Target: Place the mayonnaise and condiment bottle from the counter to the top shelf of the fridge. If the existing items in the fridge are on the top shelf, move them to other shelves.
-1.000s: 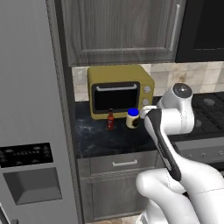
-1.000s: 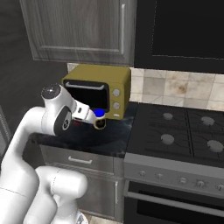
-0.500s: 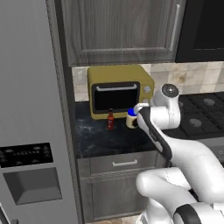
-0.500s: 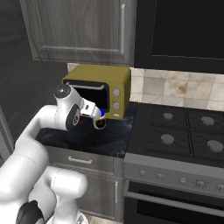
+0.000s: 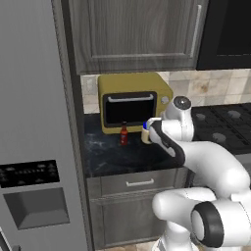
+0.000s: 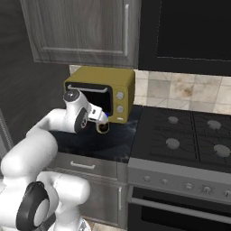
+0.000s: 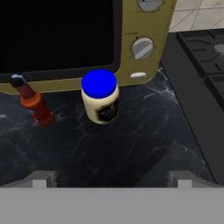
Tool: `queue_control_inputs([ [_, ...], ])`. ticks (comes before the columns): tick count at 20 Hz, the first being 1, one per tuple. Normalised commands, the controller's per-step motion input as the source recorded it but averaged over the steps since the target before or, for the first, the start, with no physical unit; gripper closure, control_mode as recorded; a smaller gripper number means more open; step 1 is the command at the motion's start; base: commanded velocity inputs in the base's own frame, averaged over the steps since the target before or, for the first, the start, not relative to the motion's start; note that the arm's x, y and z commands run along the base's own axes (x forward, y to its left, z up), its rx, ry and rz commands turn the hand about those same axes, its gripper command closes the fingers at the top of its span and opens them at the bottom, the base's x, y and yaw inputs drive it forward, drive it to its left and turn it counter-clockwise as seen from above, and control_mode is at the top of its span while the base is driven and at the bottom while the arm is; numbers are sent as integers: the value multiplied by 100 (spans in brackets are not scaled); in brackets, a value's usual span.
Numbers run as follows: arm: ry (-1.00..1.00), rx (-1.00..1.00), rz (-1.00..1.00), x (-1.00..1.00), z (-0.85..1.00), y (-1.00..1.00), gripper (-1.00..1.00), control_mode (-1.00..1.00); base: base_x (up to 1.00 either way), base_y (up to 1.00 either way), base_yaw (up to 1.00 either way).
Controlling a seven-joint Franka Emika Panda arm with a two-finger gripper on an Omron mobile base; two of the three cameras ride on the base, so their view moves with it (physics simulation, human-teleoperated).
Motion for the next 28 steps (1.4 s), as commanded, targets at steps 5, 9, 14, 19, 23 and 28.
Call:
queue_control_inputs([
  [5,0,0,0,40,-14,0,-100,-100,0,0,0],
  [9,0,0,0,36,-7,0,-100,-100,0,0,0],
  [14,0,0,0,34,-17,3,-100,-100,0,0,0],
  [19,0,0,0,28,-25,10,-100,-100,0,0,0],
  [23,0,0,0,29,-21,5,-100,-100,0,0,0],
  [28,0,0,0,30,-23,0,-100,-100,0,0,0],
])
